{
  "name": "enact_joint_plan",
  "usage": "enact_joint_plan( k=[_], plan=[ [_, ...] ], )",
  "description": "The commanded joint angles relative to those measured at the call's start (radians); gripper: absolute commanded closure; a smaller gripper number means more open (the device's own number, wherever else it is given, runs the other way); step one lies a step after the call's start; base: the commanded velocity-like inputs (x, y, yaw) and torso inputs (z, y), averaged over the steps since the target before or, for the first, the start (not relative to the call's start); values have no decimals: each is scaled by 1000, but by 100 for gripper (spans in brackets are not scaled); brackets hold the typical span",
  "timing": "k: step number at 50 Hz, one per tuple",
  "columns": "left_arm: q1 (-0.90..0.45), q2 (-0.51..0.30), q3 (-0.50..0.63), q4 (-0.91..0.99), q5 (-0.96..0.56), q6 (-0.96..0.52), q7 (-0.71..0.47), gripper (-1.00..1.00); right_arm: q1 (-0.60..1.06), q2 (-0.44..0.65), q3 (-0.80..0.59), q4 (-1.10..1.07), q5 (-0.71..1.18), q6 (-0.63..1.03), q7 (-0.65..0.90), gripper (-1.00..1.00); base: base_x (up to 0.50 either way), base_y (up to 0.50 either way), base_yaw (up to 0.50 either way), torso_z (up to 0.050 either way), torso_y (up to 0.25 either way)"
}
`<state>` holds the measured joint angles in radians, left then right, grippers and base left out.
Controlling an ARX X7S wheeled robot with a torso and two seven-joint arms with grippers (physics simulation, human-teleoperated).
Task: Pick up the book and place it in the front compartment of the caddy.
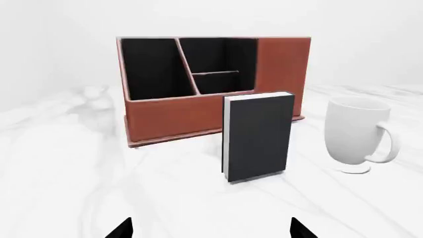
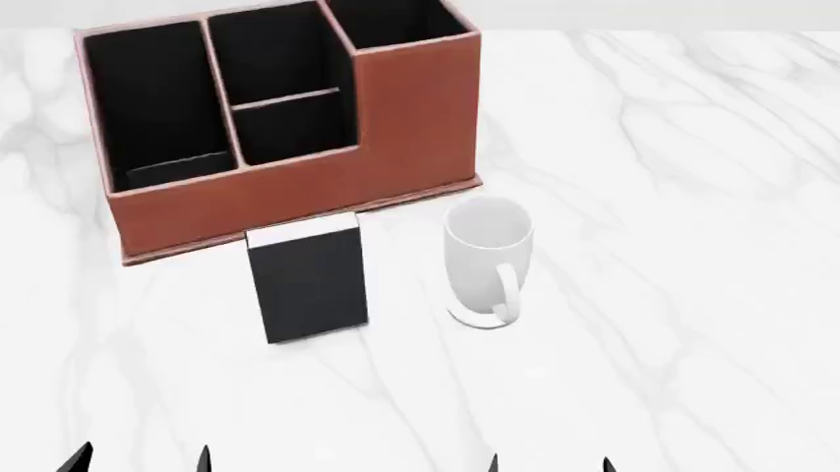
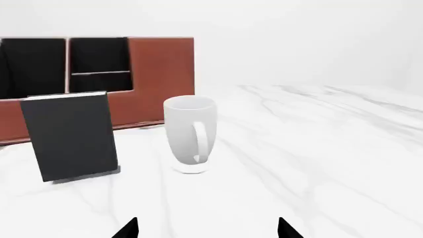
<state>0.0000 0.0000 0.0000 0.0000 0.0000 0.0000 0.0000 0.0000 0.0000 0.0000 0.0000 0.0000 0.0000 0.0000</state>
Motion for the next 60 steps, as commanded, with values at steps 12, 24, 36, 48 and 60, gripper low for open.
enact_joint_plan(
  k=[12,24,36,48,60],
  plan=[
    [9,-47,49,15,-64,2,-44,-100,-1,54,-83,-20,14,21,41,-100,0,0,0,0,0],
    [-19,-59,39,24,-135,-84,-76,-100,-8,73,-99,-57,17,27,77,-100,0,0,0,0,0],
    [-3,-113,2,357,-185,-158,-121,-100,-31,105,-52,-310,8,86,154,-100,155,0,0,0,0],
    [15,-161,-9,552,-226,-230,-134,-100,-18,142,26,-506,138,234,148,-100,500,0,0,0,0],
    [23,-179,-2,595,-235,-225,-136,-100,-31,162,55,-567,174,235,159,-100,500,0,0,0,0]
  ],
)
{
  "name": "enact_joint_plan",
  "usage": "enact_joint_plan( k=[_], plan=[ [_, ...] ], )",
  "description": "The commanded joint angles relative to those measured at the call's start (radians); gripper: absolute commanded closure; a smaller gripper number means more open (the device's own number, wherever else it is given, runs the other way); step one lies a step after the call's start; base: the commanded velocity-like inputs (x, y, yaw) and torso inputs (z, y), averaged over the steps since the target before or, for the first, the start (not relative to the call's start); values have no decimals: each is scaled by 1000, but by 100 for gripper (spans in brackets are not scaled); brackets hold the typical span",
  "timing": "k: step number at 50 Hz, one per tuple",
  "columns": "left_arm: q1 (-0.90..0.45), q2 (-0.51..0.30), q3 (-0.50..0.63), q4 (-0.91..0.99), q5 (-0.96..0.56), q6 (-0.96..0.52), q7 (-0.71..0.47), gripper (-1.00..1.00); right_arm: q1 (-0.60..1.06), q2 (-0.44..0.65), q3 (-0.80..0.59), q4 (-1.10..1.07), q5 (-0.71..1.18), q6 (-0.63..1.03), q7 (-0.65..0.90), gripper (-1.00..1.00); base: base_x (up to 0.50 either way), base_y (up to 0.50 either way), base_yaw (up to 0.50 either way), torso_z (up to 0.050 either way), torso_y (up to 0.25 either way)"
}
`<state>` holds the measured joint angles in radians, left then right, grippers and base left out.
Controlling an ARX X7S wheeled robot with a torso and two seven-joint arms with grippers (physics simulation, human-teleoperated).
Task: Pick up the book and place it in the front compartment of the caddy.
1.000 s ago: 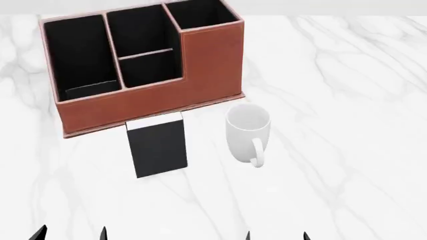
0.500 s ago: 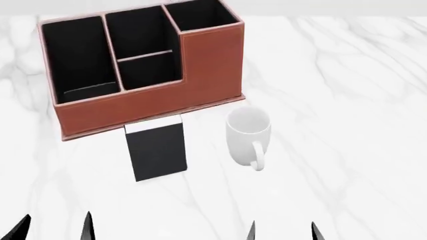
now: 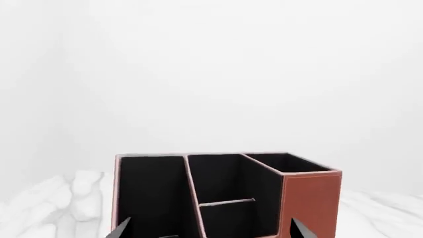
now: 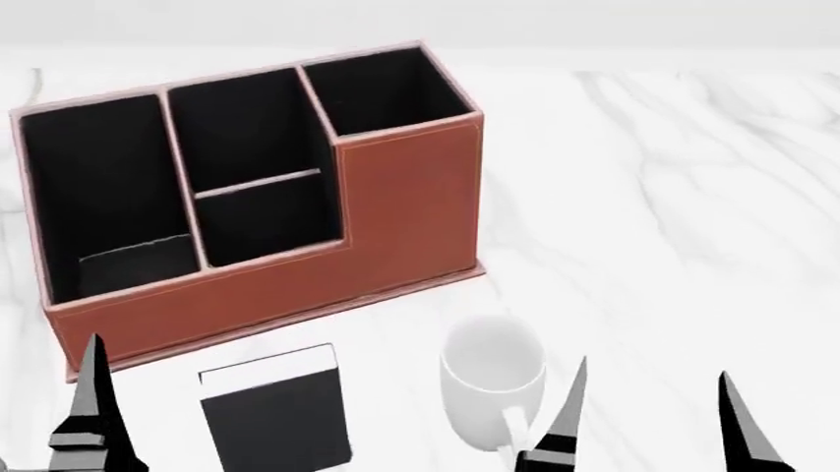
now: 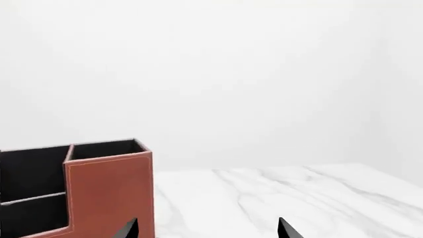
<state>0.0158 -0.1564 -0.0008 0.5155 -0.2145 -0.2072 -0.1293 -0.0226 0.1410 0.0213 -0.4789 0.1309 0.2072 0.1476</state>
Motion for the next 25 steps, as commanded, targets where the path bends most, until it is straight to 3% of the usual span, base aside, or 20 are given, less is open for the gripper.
enact_joint_plan(
  k=[1,25],
  plan=[
    [7,-24,-1,81,-22,-18,-7,-100,-9,23,35,-91,45,27,12,-100,500,0,0,0,0],
    [13,-43,19,86,-29,-5,-16,-100,-12,41,48,-117,73,12,35,-100,500,0,0,0,1]
  ],
)
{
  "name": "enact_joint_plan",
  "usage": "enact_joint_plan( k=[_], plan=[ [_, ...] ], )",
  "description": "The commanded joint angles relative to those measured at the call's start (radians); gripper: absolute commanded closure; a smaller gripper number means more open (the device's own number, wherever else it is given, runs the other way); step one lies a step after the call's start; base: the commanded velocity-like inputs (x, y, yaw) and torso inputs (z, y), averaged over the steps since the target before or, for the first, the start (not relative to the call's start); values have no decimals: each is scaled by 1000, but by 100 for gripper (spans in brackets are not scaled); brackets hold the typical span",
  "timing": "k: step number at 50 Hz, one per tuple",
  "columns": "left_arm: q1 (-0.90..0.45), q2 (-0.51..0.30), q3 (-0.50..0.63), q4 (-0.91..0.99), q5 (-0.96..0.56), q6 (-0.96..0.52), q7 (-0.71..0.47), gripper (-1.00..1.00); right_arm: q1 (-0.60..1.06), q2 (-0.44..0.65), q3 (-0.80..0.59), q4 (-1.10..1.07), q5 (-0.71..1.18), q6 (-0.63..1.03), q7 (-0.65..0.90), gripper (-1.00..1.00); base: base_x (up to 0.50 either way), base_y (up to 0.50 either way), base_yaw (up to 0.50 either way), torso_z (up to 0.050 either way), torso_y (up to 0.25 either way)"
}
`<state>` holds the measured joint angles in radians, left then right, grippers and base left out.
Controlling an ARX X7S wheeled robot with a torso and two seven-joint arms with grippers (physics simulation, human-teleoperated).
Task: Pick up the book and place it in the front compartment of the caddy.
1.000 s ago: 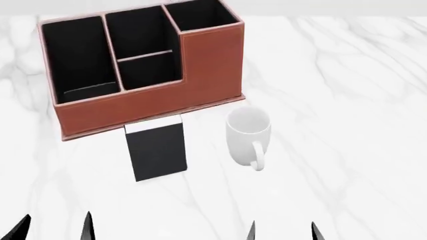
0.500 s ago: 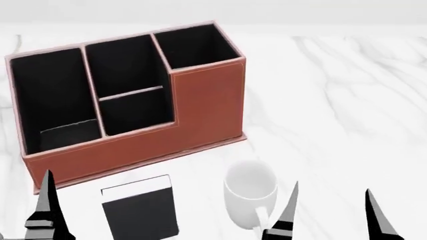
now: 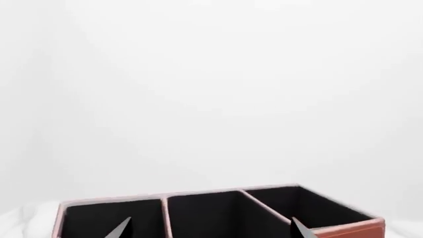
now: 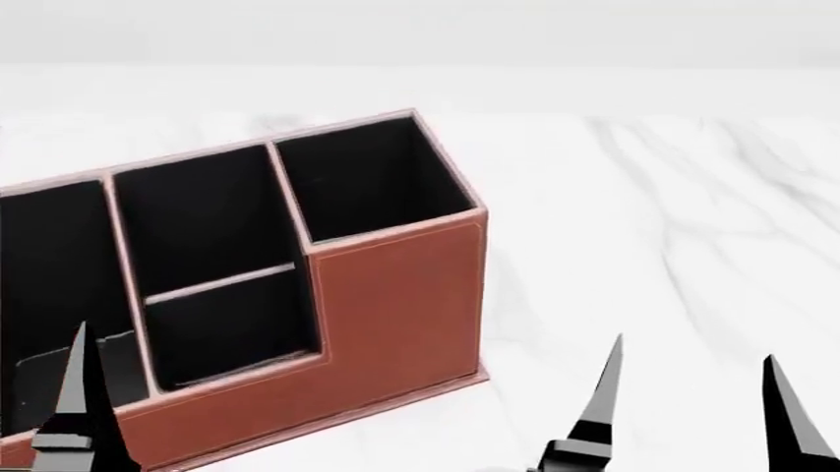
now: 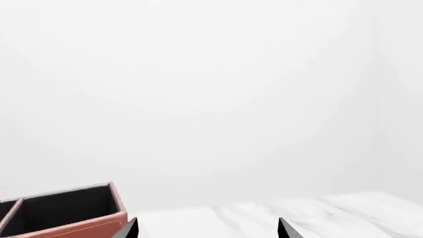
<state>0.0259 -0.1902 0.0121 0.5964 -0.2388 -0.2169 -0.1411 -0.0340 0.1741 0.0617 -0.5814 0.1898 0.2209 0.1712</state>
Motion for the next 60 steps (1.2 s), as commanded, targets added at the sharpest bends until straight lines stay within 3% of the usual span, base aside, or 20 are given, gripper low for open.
enact_joint_plan(
  k=[1,24,30,60],
  plan=[
    [4,-9,7,5,-5,6,-5,-100,0,9,7,-14,13,-2,13,-100,500,0,0,0,0],
    [11,-21,22,-14,-9,27,-14,-100,28,10,20,20,52,20,44,-100,500,0,0,0,1],
    [12,-24,26,-16,-9,29,-18,-100,16,15,13,36,50,-30,25,-100,44,0,0,0,2],
    [15,-46,42,-21,-22,43,-40,-100,-5,36,-5,35,59,-96,19,-100,0,0,500,0,0]
  ],
)
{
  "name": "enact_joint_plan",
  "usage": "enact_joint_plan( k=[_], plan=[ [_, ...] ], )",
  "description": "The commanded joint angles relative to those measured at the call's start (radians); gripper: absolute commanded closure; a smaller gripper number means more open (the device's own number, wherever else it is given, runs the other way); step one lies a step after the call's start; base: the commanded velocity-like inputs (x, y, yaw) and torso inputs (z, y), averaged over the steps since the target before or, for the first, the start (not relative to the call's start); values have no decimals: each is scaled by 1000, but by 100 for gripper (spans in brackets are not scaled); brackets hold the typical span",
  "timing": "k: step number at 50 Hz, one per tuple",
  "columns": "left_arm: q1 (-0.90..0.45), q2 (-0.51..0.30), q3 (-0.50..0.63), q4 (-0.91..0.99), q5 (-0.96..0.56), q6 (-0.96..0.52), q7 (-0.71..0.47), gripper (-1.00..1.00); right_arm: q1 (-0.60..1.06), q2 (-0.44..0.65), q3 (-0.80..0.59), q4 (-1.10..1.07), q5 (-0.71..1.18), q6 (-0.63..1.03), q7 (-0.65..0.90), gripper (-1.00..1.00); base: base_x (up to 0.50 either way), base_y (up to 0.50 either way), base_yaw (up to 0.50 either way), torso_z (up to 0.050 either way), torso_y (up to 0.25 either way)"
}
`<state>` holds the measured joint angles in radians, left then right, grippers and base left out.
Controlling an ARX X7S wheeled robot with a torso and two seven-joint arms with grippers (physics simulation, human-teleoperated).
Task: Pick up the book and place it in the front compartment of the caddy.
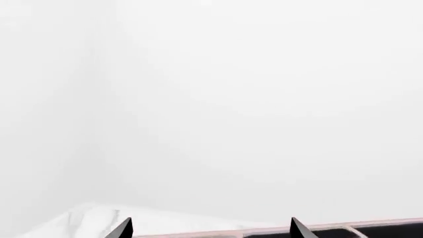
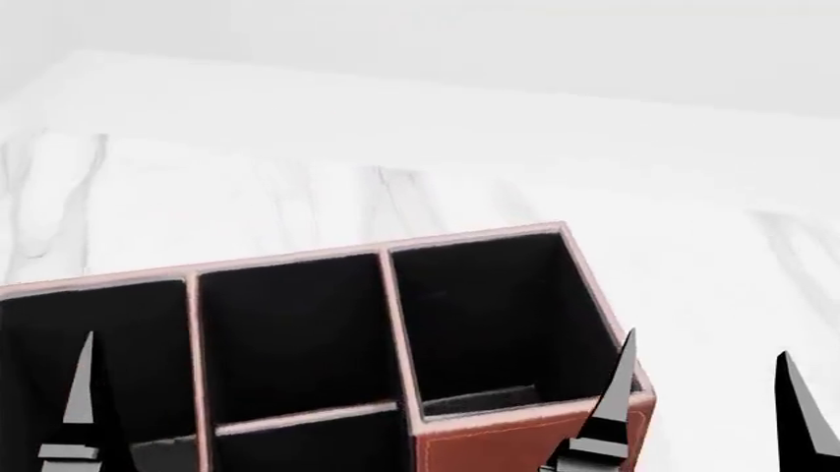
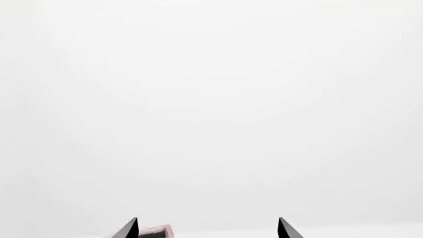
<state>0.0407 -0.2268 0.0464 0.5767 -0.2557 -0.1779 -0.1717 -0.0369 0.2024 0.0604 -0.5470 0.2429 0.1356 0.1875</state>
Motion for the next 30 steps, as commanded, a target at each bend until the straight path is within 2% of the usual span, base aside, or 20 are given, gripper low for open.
enact_joint_plan(
  k=[1,20,27,30],
  plan=[
    [0,-10,8,-2,-6,5,-10,-100,-2,8,-3,0,6,-10,3,-100,0,0,500,0,0],
    [2,-25,43,-24,-6,15,-13,-100,6,19,-9,17,6,-27,12,-100,0,0,500,0,0],
    [0,-32,57,-31,-16,4,-9,-100,33,25,-4,29,7,15,36,-100,9,3,500,0,0],
    [-1,-36,58,-30,-28,-7,-8,-100,43,29,-3,36,5,27,42,-100,0,0,0,0,0]
  ],
)
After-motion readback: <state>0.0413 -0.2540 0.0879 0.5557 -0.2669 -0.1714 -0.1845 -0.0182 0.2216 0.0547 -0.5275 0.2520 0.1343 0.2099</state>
